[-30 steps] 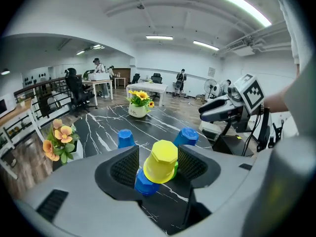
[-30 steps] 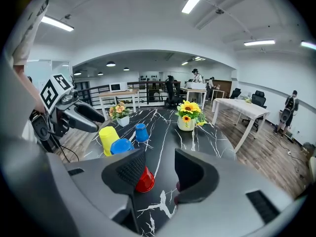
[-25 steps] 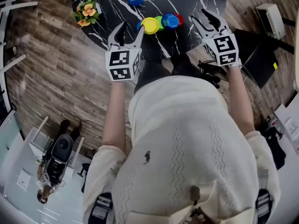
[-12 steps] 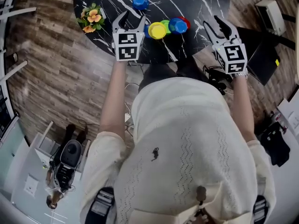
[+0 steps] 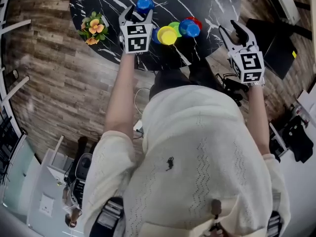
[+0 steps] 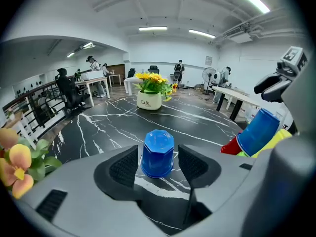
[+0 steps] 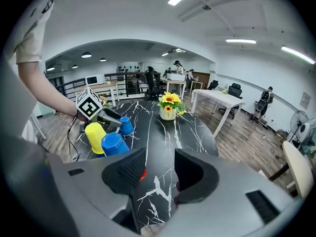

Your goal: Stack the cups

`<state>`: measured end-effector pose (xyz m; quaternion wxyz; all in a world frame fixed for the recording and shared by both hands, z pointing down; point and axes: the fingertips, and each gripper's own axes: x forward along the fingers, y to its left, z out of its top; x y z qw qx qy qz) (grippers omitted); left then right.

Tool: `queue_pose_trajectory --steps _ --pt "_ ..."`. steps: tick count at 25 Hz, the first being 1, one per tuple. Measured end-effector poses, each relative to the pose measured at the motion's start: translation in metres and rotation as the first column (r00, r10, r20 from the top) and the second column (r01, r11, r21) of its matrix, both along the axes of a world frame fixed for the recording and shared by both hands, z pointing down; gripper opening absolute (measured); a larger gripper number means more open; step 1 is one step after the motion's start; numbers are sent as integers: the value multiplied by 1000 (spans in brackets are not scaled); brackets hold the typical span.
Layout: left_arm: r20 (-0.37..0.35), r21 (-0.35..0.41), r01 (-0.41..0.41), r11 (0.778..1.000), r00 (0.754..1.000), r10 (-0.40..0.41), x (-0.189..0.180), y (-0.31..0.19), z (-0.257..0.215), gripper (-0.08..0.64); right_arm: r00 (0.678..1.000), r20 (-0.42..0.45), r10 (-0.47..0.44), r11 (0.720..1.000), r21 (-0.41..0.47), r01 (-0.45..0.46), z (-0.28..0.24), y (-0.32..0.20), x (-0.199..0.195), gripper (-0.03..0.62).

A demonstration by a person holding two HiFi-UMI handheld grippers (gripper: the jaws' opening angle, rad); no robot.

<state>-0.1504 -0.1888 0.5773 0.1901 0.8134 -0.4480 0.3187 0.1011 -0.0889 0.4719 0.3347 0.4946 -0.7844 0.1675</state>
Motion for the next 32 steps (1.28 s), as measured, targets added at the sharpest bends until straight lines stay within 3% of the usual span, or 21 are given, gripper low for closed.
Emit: queue_pose_trajectory --steps 6,7,15,26,32 --pt "7 -15 -33 999 999 33 6 -3 6 258 1000 -21 18 1000 -10 -18 0 5 5 192" --pt "13 -11 -32 999 999 32 7 -3 5 228 1000 -22 18 1000 -10 -18 0 5 6 190" --pt "25 17 -17 1000 1000 17 4 7 -12 224 1000 -12 -22 1000 11 22 -5 3 -3 189" --pt "5 71 89 994 996 -90 -21 41 -65 224 994 15 -112 992 56 111 -19 4 -17 174" --pt "-13 103 150 983 989 -150 -28 67 -96 222 987 52 -153 984 95 148 -28 5 -27 91"
